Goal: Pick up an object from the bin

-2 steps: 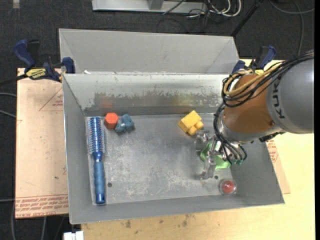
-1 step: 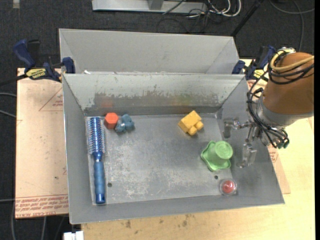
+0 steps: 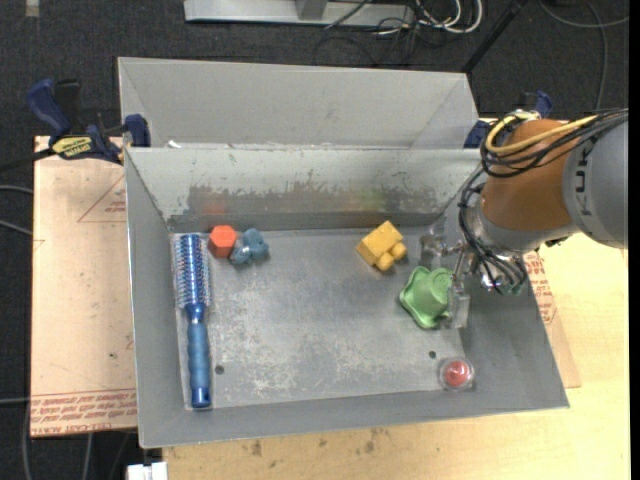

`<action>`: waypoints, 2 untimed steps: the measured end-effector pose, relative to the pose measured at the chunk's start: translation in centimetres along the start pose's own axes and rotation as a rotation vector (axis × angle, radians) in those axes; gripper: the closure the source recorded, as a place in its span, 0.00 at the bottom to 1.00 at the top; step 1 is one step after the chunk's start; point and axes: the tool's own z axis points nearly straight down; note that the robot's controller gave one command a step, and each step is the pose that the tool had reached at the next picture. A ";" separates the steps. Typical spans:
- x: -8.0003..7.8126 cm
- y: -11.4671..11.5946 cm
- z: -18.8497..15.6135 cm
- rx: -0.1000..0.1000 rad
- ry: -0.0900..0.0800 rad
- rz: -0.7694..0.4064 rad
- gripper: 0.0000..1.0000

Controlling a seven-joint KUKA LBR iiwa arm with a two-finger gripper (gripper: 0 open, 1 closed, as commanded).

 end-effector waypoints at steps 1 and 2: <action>-0.1 -0.1 -0.4 0.002 -0.006 0.001 1.00; 3.4 1.0 -11.2 0.003 -0.010 0.057 1.00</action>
Offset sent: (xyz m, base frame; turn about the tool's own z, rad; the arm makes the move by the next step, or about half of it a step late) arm 0.0000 0.0000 0.0000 0.0000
